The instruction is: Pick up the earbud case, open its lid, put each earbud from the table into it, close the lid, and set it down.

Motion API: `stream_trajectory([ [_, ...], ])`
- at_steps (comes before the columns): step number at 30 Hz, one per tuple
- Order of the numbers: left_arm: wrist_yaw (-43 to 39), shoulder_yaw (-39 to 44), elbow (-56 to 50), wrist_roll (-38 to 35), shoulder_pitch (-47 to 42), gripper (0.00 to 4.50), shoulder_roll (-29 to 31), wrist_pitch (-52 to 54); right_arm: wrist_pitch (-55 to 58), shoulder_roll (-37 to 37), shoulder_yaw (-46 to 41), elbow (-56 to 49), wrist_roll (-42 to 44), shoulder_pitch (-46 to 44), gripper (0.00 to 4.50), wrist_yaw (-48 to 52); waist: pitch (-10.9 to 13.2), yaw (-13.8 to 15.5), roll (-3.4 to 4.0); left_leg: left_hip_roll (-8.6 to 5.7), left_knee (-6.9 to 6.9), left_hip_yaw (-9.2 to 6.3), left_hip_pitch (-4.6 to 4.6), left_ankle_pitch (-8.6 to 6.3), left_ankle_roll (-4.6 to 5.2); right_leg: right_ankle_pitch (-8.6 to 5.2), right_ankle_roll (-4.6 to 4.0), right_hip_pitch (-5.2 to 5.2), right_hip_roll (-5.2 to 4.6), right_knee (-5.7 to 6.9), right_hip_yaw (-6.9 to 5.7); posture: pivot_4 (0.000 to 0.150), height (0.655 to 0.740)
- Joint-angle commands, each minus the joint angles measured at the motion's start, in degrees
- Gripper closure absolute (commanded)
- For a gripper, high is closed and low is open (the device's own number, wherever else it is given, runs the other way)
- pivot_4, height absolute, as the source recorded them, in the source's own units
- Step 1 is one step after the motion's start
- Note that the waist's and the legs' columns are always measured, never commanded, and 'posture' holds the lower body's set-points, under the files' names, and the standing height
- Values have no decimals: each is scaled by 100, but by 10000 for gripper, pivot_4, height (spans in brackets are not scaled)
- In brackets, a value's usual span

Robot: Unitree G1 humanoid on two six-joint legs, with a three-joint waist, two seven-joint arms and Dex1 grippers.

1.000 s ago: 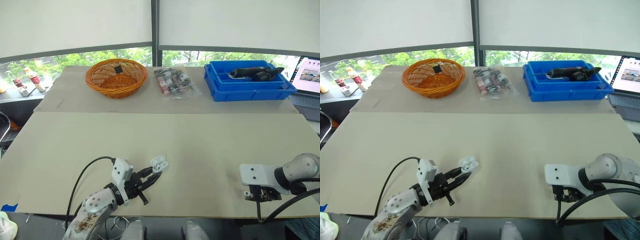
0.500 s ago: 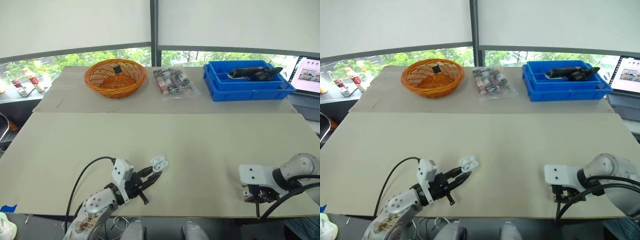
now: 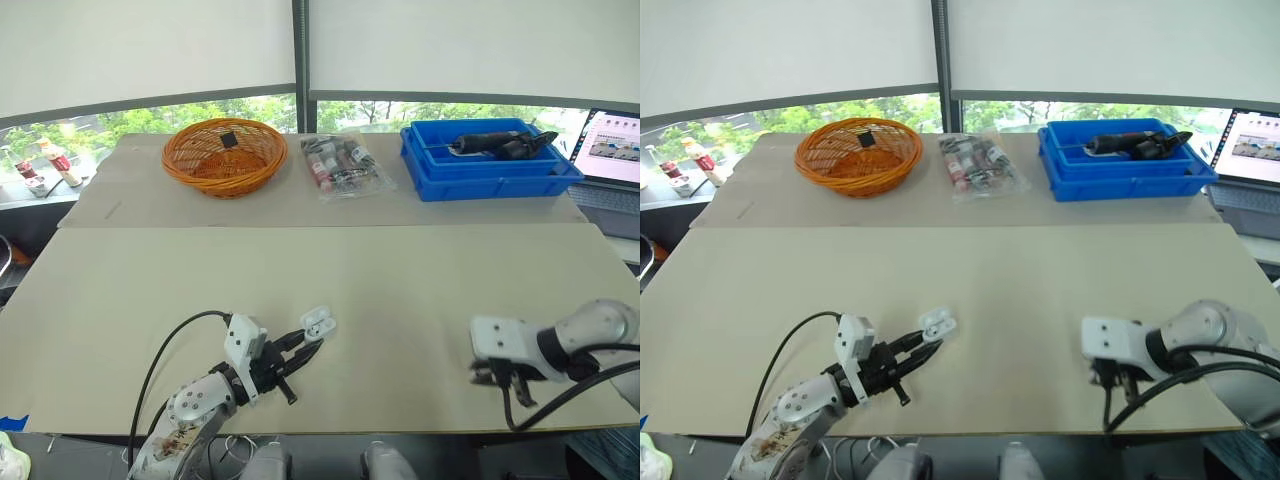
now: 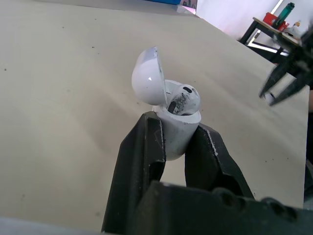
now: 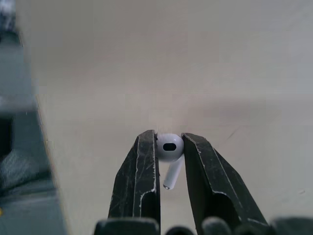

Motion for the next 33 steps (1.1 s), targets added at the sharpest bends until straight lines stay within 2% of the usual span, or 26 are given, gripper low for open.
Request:
stream_trajectory([
  [1,-94,45,-50,-118,-261,39538,-76,-178,414,800,-434,-427,706,-492,41462,-638,1,11,-1,0,-1,-3,-2,0,0,0,0,0,1,0,-2,1500,7400],
  [5,-108,58,44,-188,-707,39538,-205,-197,271,2449,-576,-803,1245,-784,41462,-1801,3,57,-10,-3,6,-14,-15,1,-1,0,0,-6,-4,-1,-10,1500,7400],
  [8,-154,57,74,-223,-911,39538,-247,-184,118,3356,-489,-1032,1432,-777,41462,-2379,3,69,-8,-8,9,-30,-22,1,-2,1,1,-16,-9,7,-7,1500,7400],
  [12,-237,51,76,-263,-1114,39538,-247,-150,-31,4043,-130,-1137,1375,-608,41462,-2903,2,54,-7,-6,7,-42,-18,2,-2,1,0,-18,-5,10,-6,1500,7400],
  [19,-293,97,97,-311,-1276,39538,-211,-85,-809,4351,360,-809,890,-347,41462,-3171,2,3,-6,-6,4,-43,-12,3,-4,0,0,-17,-4,12,-6,1500,7400],
  [33,-343,178,136,-354,-1358,39538,-118,-88,-1967,4203,452,-93,234,-84,41462,-3213,2,1,-6,-6,3,-42,-10,3,-4,0,0,-17,-3,11,-6,1500,7400],
])
